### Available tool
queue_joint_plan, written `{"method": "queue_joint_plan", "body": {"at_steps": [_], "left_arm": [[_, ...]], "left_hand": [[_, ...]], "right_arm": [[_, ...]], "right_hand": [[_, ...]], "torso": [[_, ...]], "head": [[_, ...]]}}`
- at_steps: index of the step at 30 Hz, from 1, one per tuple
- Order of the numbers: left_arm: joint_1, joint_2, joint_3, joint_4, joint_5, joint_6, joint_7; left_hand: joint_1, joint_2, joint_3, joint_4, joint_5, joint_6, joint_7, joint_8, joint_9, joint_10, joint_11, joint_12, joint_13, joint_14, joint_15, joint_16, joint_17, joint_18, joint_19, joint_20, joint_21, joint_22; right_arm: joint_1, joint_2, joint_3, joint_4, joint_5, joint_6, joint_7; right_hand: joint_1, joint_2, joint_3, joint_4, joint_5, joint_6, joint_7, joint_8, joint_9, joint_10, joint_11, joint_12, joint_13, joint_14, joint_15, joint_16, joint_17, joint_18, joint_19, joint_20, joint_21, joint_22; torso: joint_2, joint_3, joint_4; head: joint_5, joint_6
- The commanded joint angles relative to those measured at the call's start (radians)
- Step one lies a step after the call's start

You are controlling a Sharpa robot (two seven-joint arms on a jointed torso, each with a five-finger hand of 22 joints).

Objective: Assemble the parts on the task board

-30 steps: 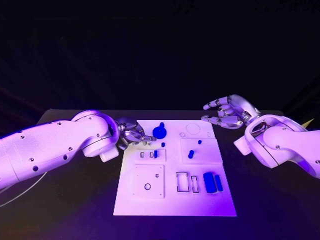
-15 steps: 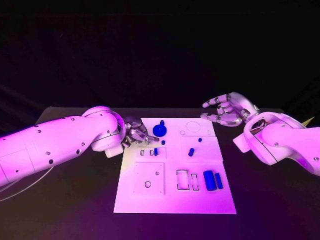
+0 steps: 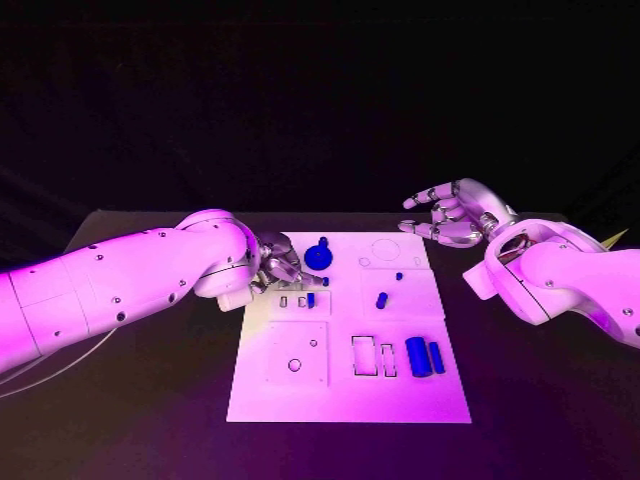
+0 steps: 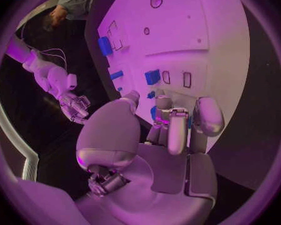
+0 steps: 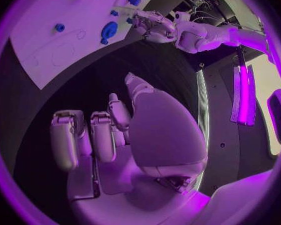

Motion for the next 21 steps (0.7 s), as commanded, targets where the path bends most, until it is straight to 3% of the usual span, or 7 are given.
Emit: {"method": "queue_joint_plan", "body": {"at_steps": [1,21], "left_arm": [[0.002,0.006,0.000,-0.002,-0.013,0.046,-0.005],[0.001,0.023,-0.013,-0.015,-0.006,0.099,-0.009]], "left_hand": [[-0.001,0.009,-0.004,0.000,0.002,-0.005,0.000,-0.003,0.001,-0.007,0.001,-0.006,-0.001,0.035,-0.007,-0.005,0.127,-0.005,-0.005,-0.001,0.002,0.000],[0.003,0.011,-0.003,-0.001,0.002,-0.007,0.000,-0.003,0.003,-0.008,0.002,-0.006,0.000,0.038,-0.006,-0.001,0.134,-0.006,-0.003,-0.001,0.004,0.006]], "right_arm": [[0.000,0.001,0.000,0.000,0.005,-0.009,0.022],[0.000,0.008,0.000,-0.004,0.007,-0.003,0.021]], "right_hand": [[-0.006,-0.007,0.001,0.005,0.005,-0.008,-0.001,0.002,-0.001,-0.009,0.000,-0.007,-0.001,0.079,0.006,-0.004,0.166,0.016,0.060,0.008,-0.006,0.200],[-0.005,-0.003,0.006,0.008,0.007,-0.006,-0.001,0.005,-0.002,-0.007,-0.001,-0.004,0.001,0.080,0.006,-0.004,0.166,0.016,0.062,0.008,-0.003,0.202]], "torso": [[-0.001,0.0003,0.0012],[-0.001,-0.0002,0.0020]], "head": [[-0.001,-0.005],[0.001,-0.015]]}}
